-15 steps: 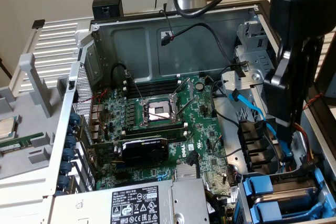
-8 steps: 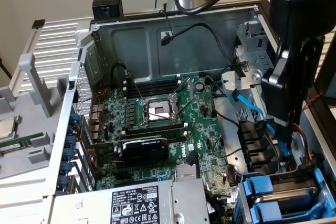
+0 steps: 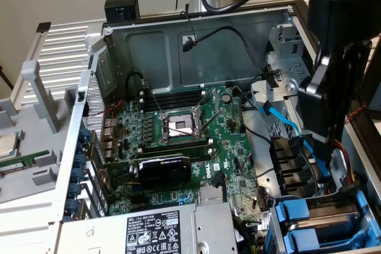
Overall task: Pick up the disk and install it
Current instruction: 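Insert the first disk wire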
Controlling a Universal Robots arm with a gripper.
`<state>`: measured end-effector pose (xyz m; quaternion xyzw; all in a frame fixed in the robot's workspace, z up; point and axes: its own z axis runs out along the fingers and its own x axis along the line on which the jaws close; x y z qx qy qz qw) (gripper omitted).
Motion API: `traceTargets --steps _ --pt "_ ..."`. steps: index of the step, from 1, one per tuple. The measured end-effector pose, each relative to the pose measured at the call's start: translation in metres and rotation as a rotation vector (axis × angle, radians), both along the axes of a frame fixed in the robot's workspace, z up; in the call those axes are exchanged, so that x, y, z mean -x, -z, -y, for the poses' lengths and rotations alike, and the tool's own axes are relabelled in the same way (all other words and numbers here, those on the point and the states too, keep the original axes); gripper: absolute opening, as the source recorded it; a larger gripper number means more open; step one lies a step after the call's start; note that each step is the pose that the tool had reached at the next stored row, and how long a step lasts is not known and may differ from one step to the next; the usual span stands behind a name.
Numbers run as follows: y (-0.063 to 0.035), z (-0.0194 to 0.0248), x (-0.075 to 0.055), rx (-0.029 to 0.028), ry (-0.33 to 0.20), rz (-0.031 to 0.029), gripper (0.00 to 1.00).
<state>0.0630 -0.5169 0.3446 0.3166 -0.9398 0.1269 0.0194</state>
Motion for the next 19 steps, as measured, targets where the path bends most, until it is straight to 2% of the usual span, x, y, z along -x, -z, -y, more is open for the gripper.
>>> traceTargets --steps 19 --pt "0.0025 0.0002 -0.0054 0.0001 0.042 -0.0002 0.35"
